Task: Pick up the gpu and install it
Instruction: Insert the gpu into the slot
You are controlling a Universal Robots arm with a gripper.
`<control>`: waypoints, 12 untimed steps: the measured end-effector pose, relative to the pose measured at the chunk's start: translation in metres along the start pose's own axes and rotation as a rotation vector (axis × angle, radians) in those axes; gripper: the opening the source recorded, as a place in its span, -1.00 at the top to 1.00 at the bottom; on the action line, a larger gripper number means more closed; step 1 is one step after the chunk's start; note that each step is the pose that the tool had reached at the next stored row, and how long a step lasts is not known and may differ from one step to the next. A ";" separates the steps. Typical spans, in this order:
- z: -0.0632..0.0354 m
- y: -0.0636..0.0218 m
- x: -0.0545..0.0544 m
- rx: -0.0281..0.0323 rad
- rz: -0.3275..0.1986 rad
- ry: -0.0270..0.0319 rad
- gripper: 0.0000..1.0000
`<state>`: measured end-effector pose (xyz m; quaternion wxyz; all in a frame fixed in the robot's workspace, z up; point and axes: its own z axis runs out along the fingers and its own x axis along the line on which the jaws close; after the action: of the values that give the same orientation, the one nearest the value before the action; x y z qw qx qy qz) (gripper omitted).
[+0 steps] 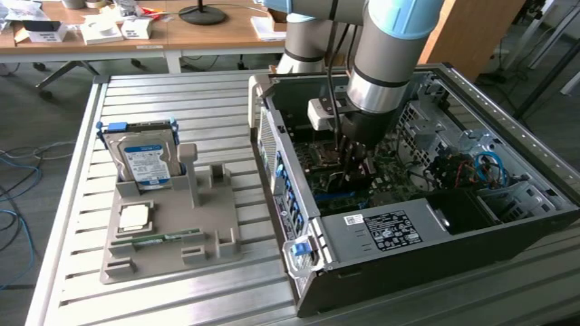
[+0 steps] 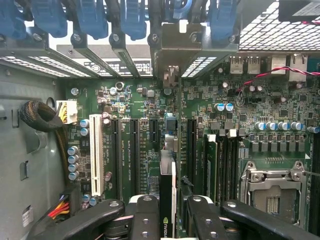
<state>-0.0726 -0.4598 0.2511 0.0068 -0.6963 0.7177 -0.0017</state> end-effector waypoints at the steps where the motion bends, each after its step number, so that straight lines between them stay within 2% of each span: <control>1: 0.0000 0.0000 0.000 0.0000 0.000 -0.0001 0.47; 12: 0.0000 0.0000 0.000 0.0025 -0.004 -0.0001 0.47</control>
<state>-0.0726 -0.4598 0.2510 0.0077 -0.6976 0.7165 -0.0026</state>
